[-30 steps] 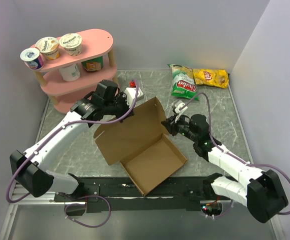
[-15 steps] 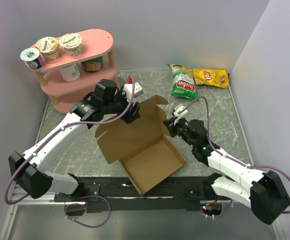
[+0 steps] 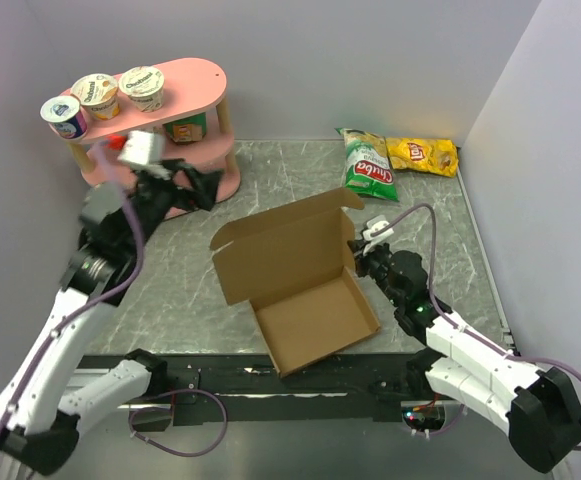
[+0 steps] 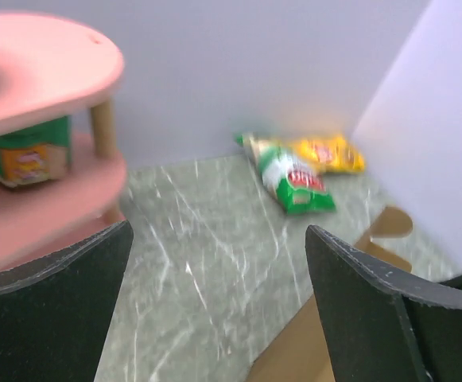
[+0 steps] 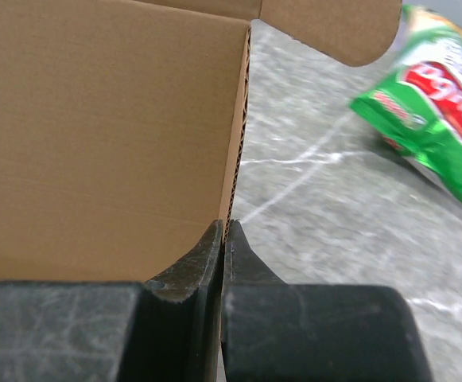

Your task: Fold the paper box

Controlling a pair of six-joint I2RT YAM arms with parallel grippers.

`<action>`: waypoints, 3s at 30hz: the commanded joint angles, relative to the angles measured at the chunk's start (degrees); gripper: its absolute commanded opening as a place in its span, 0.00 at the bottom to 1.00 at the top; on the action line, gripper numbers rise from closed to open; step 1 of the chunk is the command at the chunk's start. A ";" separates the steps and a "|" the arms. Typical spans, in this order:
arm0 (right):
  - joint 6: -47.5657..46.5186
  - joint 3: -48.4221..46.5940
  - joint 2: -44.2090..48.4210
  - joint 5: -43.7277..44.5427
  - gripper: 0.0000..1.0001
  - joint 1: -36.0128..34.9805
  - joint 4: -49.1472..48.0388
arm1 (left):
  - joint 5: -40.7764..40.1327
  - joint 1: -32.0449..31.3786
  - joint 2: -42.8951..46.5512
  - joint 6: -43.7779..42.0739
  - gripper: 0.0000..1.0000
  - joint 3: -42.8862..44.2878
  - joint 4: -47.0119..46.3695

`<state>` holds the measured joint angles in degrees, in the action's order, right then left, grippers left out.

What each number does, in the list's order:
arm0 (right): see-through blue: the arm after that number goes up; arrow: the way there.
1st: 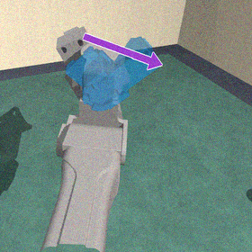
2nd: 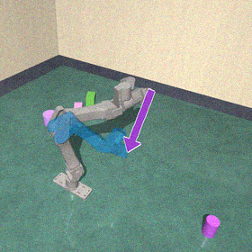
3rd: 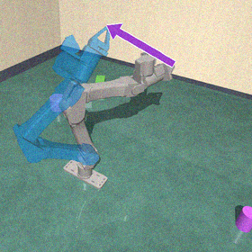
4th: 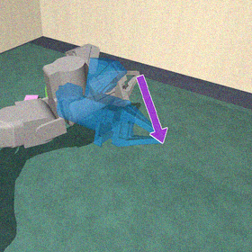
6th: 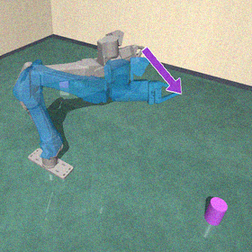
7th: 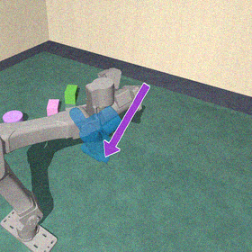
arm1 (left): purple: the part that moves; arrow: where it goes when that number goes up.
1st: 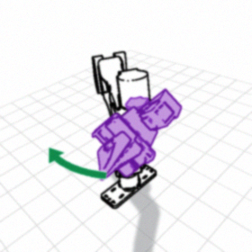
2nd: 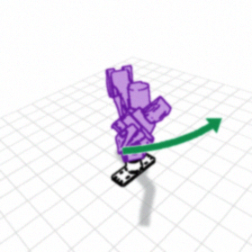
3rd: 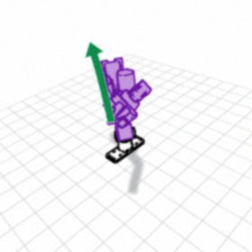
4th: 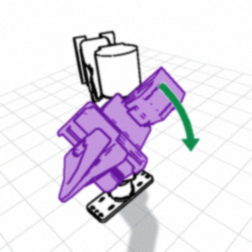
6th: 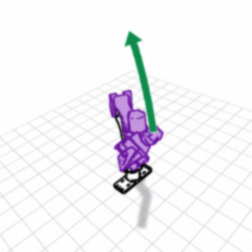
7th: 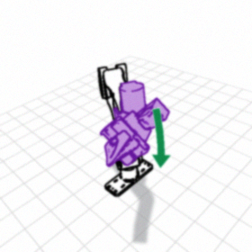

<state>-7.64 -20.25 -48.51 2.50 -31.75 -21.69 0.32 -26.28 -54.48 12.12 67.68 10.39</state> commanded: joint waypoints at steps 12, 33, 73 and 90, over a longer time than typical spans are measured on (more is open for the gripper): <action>-0.27 0.21 0.00 -1.36 0.00 12.15 -1.60 | 20.93 10.11 17.48 18.73 0.96 -41.21 -25.14; 0.52 -0.32 0.26 -3.47 0.00 12.32 0.60 | 23.61 5.56 -4.40 12.94 0.50 -40.35 -41.34; 11.94 7.85 9.84 27.82 0.00 -8.85 -3.35 | -31.34 -28.21 -22.60 24.62 0.01 -19.42 -21.81; 3.69 8.21 2.38 42.49 0.00 -23.44 -18.55 | -32.83 -28.12 -13.29 17.42 0.01 -26.01 -30.86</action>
<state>-2.42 -11.66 -44.49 47.72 -51.46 -31.48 -37.58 -52.86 -72.97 30.50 43.55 -8.62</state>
